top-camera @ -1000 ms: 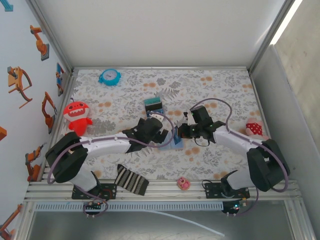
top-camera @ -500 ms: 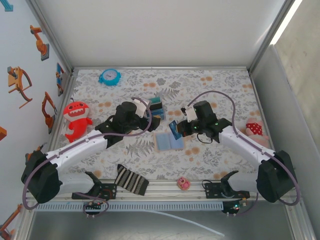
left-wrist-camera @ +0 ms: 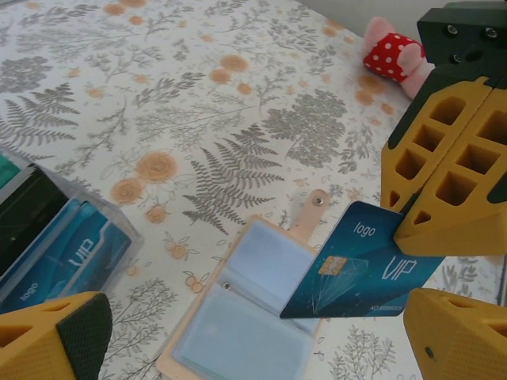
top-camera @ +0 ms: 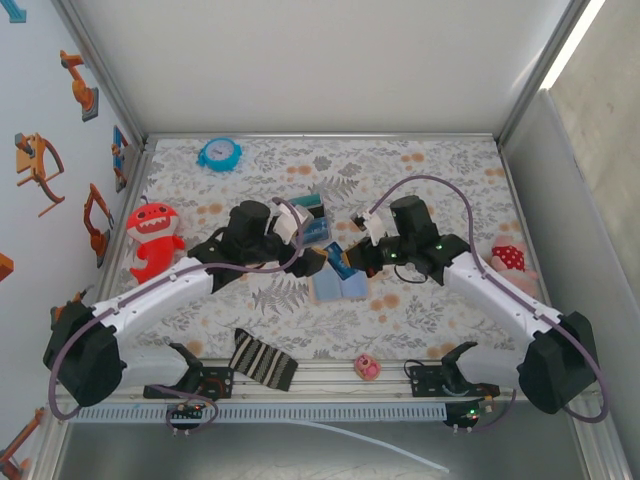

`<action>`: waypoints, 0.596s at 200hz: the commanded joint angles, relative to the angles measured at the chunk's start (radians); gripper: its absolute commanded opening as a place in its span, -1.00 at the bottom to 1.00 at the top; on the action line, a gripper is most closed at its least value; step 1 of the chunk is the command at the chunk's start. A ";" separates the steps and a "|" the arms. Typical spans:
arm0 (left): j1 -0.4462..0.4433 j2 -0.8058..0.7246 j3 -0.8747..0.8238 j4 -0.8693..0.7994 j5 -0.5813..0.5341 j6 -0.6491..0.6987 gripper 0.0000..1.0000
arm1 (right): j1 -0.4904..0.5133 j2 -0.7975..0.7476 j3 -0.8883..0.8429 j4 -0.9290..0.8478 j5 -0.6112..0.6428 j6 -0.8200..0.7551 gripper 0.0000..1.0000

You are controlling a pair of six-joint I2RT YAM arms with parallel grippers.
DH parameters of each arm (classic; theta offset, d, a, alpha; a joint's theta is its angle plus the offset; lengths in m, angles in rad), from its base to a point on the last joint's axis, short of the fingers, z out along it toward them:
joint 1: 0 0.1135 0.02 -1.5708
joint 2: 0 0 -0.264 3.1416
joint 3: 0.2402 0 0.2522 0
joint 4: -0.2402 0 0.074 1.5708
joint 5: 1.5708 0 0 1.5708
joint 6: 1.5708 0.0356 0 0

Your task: Take the credit cards out of the card holder

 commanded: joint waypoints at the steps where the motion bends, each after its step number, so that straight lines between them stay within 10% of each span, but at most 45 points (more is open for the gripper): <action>1: 0.004 0.023 0.046 -0.041 0.125 0.056 0.80 | 0.007 -0.028 0.042 -0.046 -0.086 -0.085 -1.00; 119: 0.002 0.106 0.112 -0.131 0.323 0.121 -0.12 | 0.009 -0.003 0.101 -0.156 -0.196 -0.224 -1.00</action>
